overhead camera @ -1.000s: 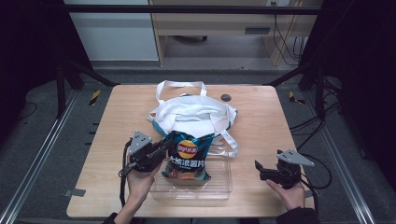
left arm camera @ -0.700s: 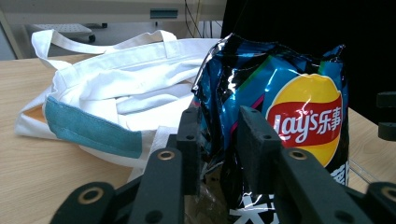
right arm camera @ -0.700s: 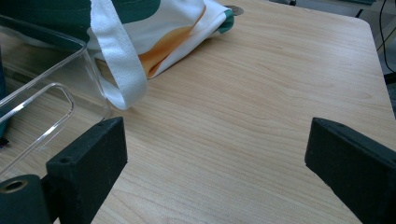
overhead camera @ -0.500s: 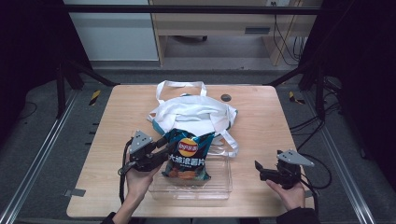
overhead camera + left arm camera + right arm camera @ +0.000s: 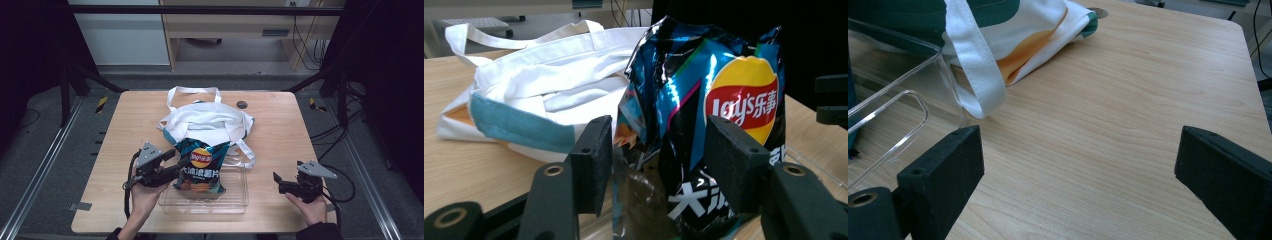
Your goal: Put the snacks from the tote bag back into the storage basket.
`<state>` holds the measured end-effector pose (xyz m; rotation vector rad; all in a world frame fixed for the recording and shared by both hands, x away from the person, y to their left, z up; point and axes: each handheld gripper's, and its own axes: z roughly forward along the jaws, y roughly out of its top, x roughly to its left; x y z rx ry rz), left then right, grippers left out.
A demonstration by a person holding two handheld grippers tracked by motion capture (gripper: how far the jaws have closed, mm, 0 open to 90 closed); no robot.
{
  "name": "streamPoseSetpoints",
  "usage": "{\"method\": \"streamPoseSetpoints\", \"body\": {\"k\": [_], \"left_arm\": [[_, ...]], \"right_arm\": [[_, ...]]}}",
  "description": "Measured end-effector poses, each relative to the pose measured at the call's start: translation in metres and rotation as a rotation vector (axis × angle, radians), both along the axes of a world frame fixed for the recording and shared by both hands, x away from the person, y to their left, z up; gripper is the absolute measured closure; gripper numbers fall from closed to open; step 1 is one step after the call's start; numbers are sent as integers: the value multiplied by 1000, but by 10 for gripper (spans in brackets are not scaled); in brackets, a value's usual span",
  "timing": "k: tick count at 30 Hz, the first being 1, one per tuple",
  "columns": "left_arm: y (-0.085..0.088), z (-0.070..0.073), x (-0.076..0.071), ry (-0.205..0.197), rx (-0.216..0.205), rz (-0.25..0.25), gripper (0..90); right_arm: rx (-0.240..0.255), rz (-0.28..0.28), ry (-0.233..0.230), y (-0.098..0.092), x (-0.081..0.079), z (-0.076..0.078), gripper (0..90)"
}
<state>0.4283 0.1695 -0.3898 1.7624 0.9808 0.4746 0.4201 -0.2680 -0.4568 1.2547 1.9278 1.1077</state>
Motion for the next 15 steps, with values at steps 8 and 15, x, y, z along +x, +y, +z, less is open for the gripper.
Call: {"method": "streamPoseSetpoints", "body": {"k": [8,15], "left_arm": [[16,-3,-8,-12,21,-5,403],[30,-11,-9,-23,41,4,375]], "right_arm": [[5,-6,-1,-1,0,0,58],[6,-7,-2,-2,0,0,58]]}}
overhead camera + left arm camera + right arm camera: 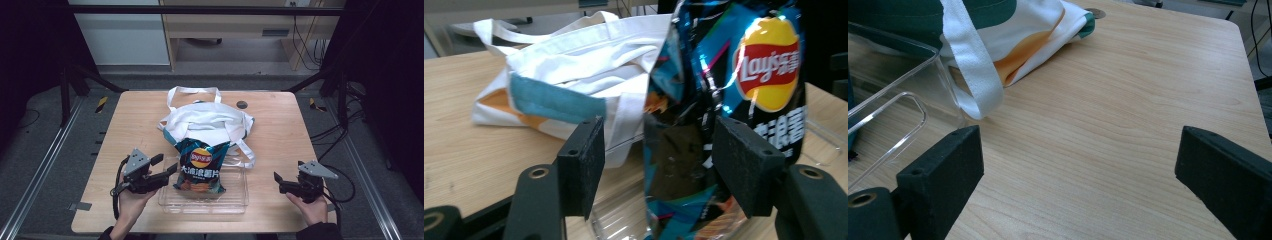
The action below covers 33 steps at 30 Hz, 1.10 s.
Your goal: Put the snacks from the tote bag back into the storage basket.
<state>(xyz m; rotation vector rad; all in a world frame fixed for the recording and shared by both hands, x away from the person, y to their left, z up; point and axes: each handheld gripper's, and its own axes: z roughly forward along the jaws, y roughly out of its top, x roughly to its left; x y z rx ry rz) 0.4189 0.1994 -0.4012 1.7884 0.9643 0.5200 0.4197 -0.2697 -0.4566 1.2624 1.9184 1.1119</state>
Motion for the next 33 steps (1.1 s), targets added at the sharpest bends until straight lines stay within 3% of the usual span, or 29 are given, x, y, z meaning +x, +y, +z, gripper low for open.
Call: {"method": "streamPoseSetpoints", "body": {"k": [11,19,23,33], "left_arm": [[28,-13,0,-3,-22,55,356],[55,-30,-4,30,3,116,352],[65,-35,-5,22,35,146,353],[78,-47,3,32,71,165,349]], "right_arm": [[-2,-5,0,-1,0,0,58],[-6,-8,4,-1,0,0,57],[-7,-10,3,-1,0,0,57],[-15,-14,-4,-2,0,0,57]]}}
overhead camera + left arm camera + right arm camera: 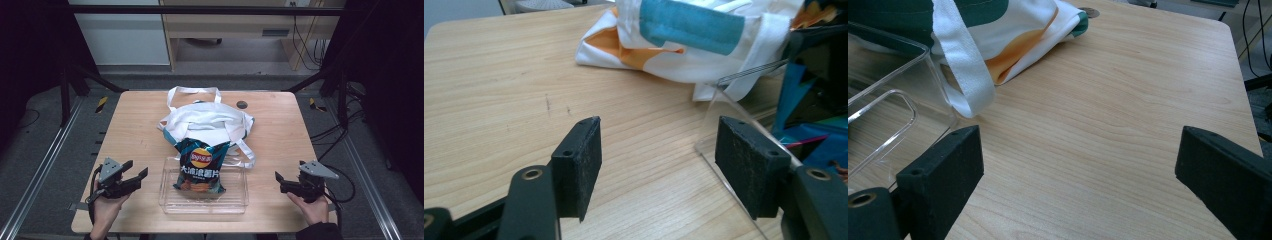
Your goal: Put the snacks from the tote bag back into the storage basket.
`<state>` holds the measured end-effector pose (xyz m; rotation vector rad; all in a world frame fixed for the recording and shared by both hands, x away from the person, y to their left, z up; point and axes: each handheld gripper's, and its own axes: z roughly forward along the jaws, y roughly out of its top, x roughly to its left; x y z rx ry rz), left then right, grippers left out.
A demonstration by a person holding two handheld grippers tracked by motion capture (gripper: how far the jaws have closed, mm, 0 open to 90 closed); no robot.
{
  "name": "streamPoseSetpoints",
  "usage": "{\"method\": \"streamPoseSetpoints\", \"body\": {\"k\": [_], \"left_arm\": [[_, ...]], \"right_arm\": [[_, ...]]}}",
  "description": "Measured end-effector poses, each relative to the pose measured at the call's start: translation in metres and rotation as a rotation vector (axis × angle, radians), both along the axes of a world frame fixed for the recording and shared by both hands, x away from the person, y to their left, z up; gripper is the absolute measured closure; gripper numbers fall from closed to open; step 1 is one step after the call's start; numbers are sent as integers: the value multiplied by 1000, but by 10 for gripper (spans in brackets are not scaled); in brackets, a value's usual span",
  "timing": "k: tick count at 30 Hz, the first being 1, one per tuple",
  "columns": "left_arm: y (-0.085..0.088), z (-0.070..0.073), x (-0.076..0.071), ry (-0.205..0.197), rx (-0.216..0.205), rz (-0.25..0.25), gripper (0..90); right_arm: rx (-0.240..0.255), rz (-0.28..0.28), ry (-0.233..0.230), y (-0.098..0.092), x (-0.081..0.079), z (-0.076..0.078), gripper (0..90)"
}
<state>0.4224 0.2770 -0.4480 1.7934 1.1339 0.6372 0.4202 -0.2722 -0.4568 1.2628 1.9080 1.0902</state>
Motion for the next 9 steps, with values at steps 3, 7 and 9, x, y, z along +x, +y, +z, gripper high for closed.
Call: {"method": "streamPoseSetpoints", "body": {"k": [3,7,9], "left_arm": [[3,-3,3,14,5,8,343],[5,-6,7,32,22,24,341],[6,-7,8,38,21,31,340]], "right_arm": [[-3,0,0,0,0,0,57],[-2,-1,3,0,0,0,57],[-2,0,6,0,0,0,57]]}}
